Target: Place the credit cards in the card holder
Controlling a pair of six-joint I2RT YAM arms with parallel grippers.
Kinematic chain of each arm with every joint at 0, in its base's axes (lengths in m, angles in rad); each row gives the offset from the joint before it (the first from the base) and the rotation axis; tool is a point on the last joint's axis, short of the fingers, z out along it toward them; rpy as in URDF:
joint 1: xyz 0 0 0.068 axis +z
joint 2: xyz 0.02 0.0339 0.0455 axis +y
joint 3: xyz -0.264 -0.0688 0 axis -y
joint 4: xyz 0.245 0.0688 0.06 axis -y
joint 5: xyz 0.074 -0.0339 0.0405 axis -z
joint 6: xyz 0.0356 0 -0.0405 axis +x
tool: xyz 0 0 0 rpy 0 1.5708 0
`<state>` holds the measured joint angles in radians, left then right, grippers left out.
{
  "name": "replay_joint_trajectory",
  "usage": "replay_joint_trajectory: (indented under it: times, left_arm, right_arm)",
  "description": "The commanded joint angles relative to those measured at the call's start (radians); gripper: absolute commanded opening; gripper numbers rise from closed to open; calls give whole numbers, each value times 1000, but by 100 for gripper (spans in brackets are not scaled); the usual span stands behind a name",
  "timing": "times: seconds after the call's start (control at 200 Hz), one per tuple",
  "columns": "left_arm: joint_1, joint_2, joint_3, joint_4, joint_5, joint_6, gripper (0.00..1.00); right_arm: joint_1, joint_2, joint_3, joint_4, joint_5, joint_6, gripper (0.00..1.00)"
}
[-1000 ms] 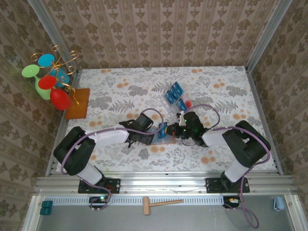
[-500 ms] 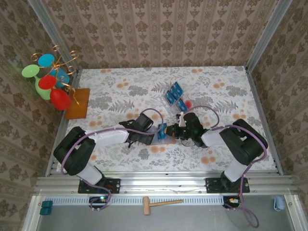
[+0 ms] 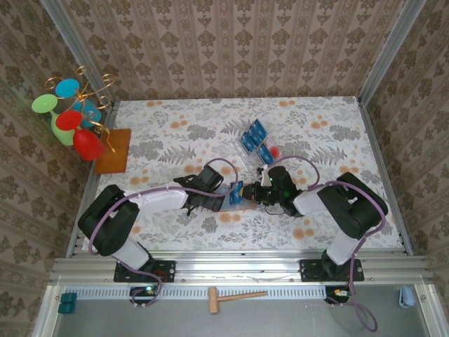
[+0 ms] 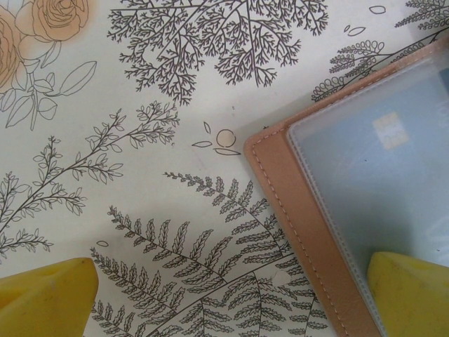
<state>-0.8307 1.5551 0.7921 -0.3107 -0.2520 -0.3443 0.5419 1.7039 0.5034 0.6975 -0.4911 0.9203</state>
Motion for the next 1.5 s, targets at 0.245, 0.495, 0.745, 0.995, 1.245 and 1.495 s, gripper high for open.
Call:
replay_joint_trajectory:
  times: [0.245, 0.495, 0.745, 0.995, 1.245, 1.495]
  left_arm:
    - [-5, -3, -16, -31, -13, -11, 100]
    - [-5, -3, -13, -30, -10, -10, 100]
    - [-5, -3, -8, -30, -10, -7, 100]
    - [-5, -4, -10, -31, -11, -9, 100]
    - [-5, -5, -11, -30, -10, -8, 100]
    - [-5, -7, -9, -31, -12, -9, 100]
  right_arm:
    - [7, 56, -31, 81, -53, -19, 0]
    - [7, 60, -45, 94, -58, -27, 0]
    - [7, 64, -52, 82, -64, -44, 0]
    - [6, 63, -61, 80, -63, -46, 0]
    - [6, 75, -58, 75, -69, -45, 0]
    - [6, 101, -51, 83, -80, -41, 0]
